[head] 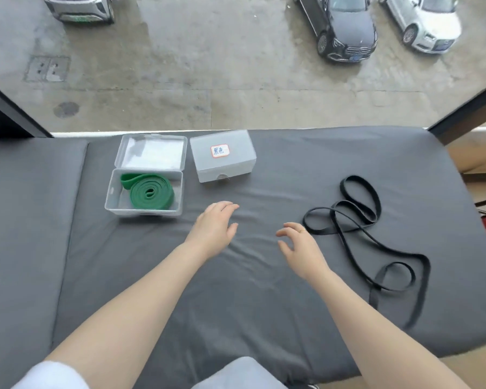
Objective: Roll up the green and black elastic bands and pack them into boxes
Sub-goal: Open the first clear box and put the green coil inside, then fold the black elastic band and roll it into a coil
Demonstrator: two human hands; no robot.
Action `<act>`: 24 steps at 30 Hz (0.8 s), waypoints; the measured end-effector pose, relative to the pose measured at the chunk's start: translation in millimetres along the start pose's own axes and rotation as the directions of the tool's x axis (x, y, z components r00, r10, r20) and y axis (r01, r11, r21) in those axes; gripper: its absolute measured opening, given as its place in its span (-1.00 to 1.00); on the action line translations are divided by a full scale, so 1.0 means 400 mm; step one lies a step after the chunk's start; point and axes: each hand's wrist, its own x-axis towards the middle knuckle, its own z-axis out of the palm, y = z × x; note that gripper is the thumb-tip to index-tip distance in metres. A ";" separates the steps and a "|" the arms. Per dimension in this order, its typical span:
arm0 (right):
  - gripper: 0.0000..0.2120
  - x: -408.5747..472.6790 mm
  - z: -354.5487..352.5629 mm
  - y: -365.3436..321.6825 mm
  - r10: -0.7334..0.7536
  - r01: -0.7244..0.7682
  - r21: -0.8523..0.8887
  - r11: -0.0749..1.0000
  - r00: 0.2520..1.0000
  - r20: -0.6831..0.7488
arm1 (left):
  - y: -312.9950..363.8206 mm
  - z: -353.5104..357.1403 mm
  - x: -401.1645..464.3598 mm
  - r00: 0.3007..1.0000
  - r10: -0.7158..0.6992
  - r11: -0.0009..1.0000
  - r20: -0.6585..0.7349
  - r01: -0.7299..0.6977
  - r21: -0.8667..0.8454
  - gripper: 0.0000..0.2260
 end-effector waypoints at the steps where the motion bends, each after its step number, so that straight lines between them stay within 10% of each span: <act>1: -0.77 -0.014 -0.024 0.037 -0.004 0.004 0.000 1.000 1.000 -0.015 | 0.038 0.029 0.004 1.000 0.004 1.000 0.001 -0.004 -0.029 -0.61; 8: -0.75 -0.114 -0.159 0.338 0.012 -0.012 -0.035 0.999 1.000 -0.004 | 0.298 0.266 0.026 0.992 -0.119 0.971 0.052 0.127 -0.204 -0.64; 17: -0.38 -0.178 -0.229 0.730 0.070 0.036 -0.575 0.818 0.985 0.161 | 0.548 0.567 0.007 0.952 -0.275 0.855 0.133 0.306 -0.418 -0.65; 21: -0.64 -0.181 -0.224 0.808 0.036 0.166 -0.710 0.685 0.965 0.261 | 0.599 0.631 -0.007 0.966 -0.228 0.855 0.119 0.257 -0.450 -0.68; 24: -0.79 -0.200 -0.206 0.810 -0.097 0.180 -0.574 0.799 0.980 0.172 | 0.617 0.650 -0.012 0.979 -0.167 0.876 0.113 0.200 -0.438 -0.69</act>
